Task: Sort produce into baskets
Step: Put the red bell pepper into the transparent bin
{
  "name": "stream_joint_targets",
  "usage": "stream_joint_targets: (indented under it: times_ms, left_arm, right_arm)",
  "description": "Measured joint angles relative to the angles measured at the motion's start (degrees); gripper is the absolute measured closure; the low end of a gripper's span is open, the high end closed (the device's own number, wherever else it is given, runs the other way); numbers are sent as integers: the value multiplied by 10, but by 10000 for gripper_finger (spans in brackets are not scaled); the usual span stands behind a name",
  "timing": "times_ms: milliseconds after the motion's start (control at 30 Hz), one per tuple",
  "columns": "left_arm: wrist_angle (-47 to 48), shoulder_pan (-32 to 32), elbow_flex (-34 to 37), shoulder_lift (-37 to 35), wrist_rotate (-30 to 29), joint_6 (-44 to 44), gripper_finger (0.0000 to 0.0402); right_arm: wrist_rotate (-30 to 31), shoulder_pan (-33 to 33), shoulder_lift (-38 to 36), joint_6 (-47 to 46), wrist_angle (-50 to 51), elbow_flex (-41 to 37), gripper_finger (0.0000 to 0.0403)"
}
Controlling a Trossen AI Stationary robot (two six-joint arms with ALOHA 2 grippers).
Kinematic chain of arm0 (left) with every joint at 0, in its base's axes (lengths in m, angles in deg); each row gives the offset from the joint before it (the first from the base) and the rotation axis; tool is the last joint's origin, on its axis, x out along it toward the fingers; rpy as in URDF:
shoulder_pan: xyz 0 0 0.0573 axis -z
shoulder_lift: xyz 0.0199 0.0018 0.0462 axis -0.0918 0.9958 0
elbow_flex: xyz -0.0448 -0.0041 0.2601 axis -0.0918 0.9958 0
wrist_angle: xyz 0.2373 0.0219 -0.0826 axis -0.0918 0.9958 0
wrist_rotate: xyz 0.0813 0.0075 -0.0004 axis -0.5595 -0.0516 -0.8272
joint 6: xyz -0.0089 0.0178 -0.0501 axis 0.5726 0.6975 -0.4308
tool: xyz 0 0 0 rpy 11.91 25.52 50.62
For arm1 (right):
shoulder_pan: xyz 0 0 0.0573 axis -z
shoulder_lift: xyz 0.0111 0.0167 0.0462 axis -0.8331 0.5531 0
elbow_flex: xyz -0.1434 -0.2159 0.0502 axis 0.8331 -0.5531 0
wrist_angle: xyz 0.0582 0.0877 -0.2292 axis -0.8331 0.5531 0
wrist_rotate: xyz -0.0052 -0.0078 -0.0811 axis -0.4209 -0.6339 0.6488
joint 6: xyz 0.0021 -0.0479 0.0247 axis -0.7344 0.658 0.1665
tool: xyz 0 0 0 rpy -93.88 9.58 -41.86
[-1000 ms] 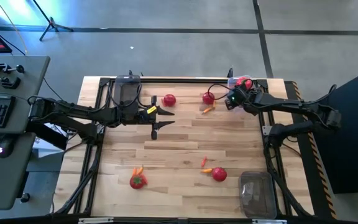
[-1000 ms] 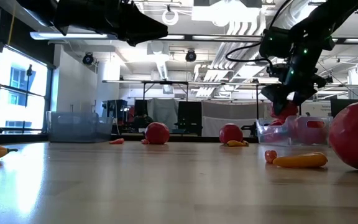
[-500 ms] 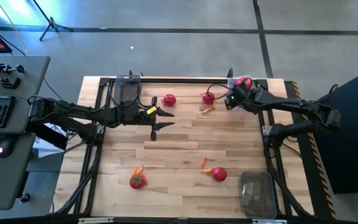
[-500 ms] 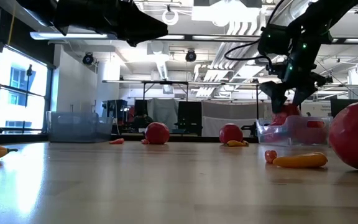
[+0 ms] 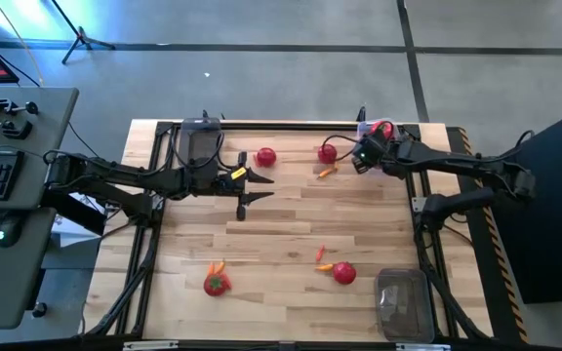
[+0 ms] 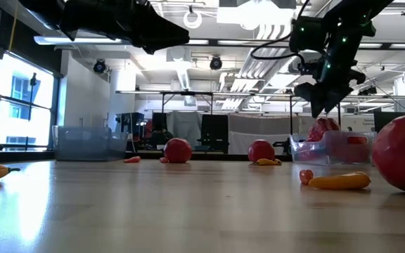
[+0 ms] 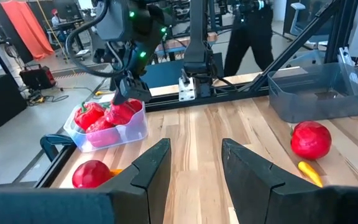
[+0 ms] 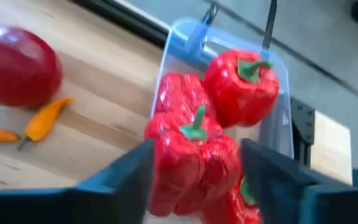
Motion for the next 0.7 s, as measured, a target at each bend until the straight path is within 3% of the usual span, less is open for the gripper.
stream_joint_targets:
  times_ms: [167, 200, 367, 533, 700]
  left_arm:
    - [0, 0, 0, 0, 0, 1, 273]
    - [0, 0, 0, 0, 0, 3, 273]
    - [1, 0, 0, 0, 0, 6, 273]
    - [1, 0, 0, 0, 0, 7, 273]
    - [1, 0, 0, 0, 0, 7, 273]
  right_arm:
    - [6, 7, 0, 19, -1, 0, 368]
    - [6, 10, 0, 28, -3, 0, 385]
    - [-19, 33, 0, 43, -15, 0, 374]
    - [-34, 51, 1, 59, -34, -18, 399]
    - [-33, 50, 1, 35, -30, -41, 399]
